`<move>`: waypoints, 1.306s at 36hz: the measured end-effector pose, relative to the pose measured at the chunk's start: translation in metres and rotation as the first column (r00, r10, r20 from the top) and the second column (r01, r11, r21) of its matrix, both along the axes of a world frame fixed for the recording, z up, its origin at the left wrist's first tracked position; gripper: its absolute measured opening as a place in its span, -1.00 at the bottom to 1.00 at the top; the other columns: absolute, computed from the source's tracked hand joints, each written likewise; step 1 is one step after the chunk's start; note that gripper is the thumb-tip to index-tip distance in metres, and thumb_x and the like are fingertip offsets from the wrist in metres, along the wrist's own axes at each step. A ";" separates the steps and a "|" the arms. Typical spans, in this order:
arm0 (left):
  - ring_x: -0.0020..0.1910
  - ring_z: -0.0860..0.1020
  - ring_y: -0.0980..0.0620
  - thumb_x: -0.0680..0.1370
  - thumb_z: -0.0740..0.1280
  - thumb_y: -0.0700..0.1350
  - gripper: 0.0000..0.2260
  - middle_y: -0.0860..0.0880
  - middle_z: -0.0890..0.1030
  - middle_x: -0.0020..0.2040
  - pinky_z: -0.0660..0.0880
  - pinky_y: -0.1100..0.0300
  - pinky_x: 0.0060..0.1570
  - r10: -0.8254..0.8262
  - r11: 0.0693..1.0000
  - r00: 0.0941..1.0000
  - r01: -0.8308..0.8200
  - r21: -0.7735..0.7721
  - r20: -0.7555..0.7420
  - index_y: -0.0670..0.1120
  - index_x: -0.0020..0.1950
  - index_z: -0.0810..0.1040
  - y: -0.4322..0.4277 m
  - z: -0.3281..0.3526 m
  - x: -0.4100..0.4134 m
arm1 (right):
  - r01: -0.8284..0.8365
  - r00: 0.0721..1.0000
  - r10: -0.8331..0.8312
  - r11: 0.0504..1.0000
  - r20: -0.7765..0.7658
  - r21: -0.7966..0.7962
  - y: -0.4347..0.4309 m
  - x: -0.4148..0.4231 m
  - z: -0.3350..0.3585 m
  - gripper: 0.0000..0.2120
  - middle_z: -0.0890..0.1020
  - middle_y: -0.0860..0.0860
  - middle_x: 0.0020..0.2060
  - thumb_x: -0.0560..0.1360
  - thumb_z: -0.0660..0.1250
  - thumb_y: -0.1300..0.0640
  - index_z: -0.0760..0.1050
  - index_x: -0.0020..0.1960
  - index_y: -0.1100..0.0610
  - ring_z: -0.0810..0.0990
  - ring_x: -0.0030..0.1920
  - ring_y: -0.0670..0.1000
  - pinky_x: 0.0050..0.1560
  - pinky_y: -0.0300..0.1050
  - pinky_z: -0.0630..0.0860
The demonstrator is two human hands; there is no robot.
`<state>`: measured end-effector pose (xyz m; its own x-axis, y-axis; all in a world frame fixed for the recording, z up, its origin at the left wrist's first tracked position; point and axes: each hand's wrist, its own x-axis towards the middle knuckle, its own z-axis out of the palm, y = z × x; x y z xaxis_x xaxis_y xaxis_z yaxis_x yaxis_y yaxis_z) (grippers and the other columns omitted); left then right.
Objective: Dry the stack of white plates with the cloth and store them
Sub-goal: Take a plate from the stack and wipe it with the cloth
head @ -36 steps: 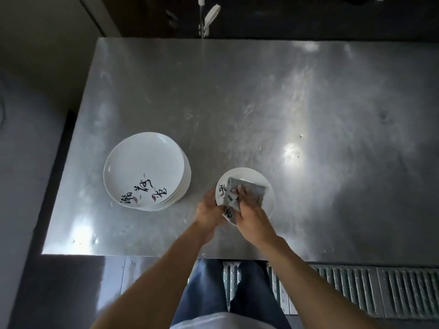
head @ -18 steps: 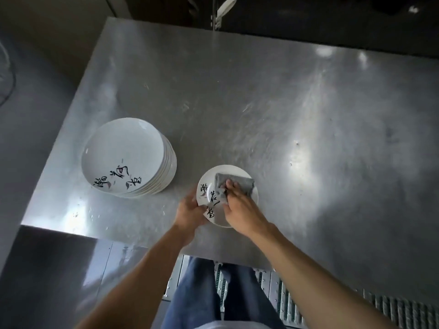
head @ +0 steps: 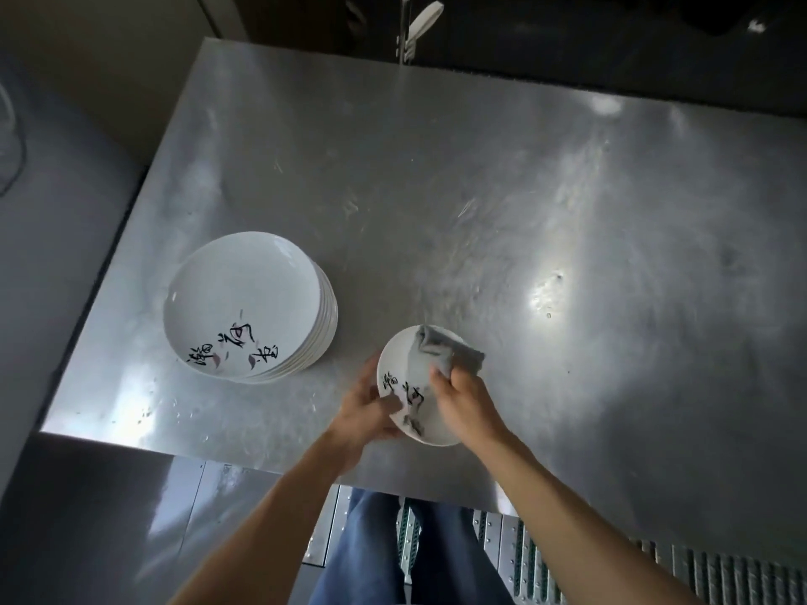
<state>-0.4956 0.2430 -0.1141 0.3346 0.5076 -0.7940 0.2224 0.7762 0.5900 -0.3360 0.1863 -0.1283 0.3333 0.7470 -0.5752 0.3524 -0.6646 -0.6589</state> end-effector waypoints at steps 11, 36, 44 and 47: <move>-0.01 0.68 -0.17 0.55 0.18 -0.50 -0.52 -0.23 0.67 0.13 0.64 -0.28 0.01 -0.131 0.987 0.991 0.134 0.091 -0.036 -0.05 0.32 0.52 0.025 -0.009 -0.003 | -0.394 0.912 0.372 0.912 0.173 0.113 0.004 -0.020 -0.012 -0.55 0.15 -0.10 0.60 0.70 0.12 0.01 0.26 0.58 0.02 -0.07 0.58 -0.19 0.58 -0.13 0.07; -0.31 0.64 -0.02 0.31 0.33 -0.08 -0.65 -0.10 0.60 -0.19 0.64 -0.01 -0.26 0.100 0.993 0.995 -0.099 -0.066 0.005 -0.15 0.05 0.45 0.010 -0.008 -0.002 | 0.164 0.986 -0.163 0.986 -0.020 0.023 0.005 -0.026 -0.015 -0.61 0.52 0.05 0.36 0.67 0.07 -0.12 0.40 0.43 -0.06 0.48 0.35 0.11 0.27 0.01 0.47; 0.07 0.69 -0.25 0.46 0.28 -0.26 -0.57 -0.22 0.70 0.12 0.61 -0.25 0.15 -0.185 0.982 0.979 0.186 -0.010 0.085 -0.01 0.32 0.58 0.023 -0.004 -0.014 | -0.144 0.989 0.142 0.987 0.034 0.068 0.005 -0.020 -0.010 -0.64 0.61 -0.11 0.25 0.66 0.10 -0.17 0.42 0.41 -0.17 0.60 0.21 -0.02 0.12 -0.16 0.49; 0.01 0.68 -0.23 0.57 0.26 -0.38 -0.61 -0.28 0.68 0.14 0.60 -0.27 0.16 -0.144 0.990 0.988 0.144 -0.002 0.057 -0.09 0.34 0.55 0.018 -0.004 -0.013 | -0.194 0.977 0.185 0.977 0.110 0.087 0.008 -0.024 -0.005 -0.53 0.36 0.01 0.53 0.69 0.08 -0.10 0.26 0.57 -0.01 0.40 0.46 0.07 0.32 -0.18 0.37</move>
